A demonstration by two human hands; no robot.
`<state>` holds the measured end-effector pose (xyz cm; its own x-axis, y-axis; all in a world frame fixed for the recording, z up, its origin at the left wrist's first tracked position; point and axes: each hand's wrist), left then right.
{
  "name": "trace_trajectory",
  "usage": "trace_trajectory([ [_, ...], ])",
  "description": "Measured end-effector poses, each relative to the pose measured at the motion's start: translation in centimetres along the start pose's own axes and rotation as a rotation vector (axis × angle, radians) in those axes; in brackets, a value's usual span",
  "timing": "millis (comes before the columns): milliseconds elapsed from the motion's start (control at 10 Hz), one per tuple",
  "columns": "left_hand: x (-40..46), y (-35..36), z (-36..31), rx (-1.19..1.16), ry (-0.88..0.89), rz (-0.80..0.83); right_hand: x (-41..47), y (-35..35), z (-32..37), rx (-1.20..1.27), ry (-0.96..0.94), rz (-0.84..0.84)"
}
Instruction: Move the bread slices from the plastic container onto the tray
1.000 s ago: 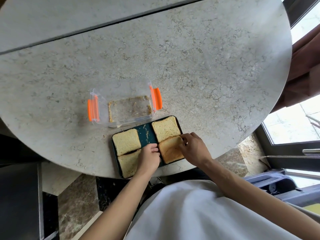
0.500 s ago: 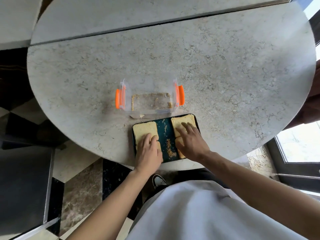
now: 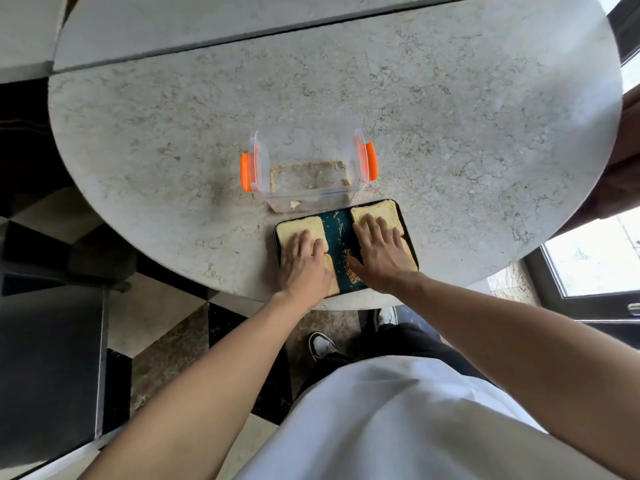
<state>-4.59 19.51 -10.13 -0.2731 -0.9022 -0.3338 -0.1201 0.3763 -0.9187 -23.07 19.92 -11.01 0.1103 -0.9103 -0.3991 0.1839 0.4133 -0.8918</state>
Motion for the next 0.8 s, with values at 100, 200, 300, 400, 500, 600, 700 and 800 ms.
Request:
trace_trajectory([
  [100,-0.2,-0.1,-0.3,0.017,-0.025,-0.018,0.0,-0.4,0.0,0.004,0.005,-0.006],
  [200,-0.5,-0.4,-0.5,0.009,-0.069,-0.014,0.1,-0.5,-0.2,0.000,-0.004,0.019],
  [300,-0.9,-1.4,-1.0,-0.047,-0.140,-0.005,0.1,-0.8,-0.7,0.013,-0.013,0.064],
  [400,-1.1,-1.9,-1.2,-0.042,-0.156,0.023,0.2,-0.9,-0.9,0.005,-0.022,0.077],
  [500,-1.2,-2.4,-1.1,-0.043,-0.197,0.065,0.2,-1.4,-0.7,-0.005,-0.021,0.086],
  [600,-1.2,-3.0,-1.4,-0.054,-0.218,0.120,0.0,-2.1,-0.5,-0.028,-0.025,0.115],
  [700,-0.7,-3.4,-1.6,-0.048,-0.219,0.137,0.6,-4.1,-0.1,-0.058,-0.010,0.168],
  [800,0.0,-4.3,-1.2,-0.011,-0.218,0.195,1.5,-5.9,0.0,-0.077,-0.032,0.232],
])
Point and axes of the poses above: each hand's wrist, its own x-axis towards the middle knuckle, its own y-axis out of the palm, z = x × y
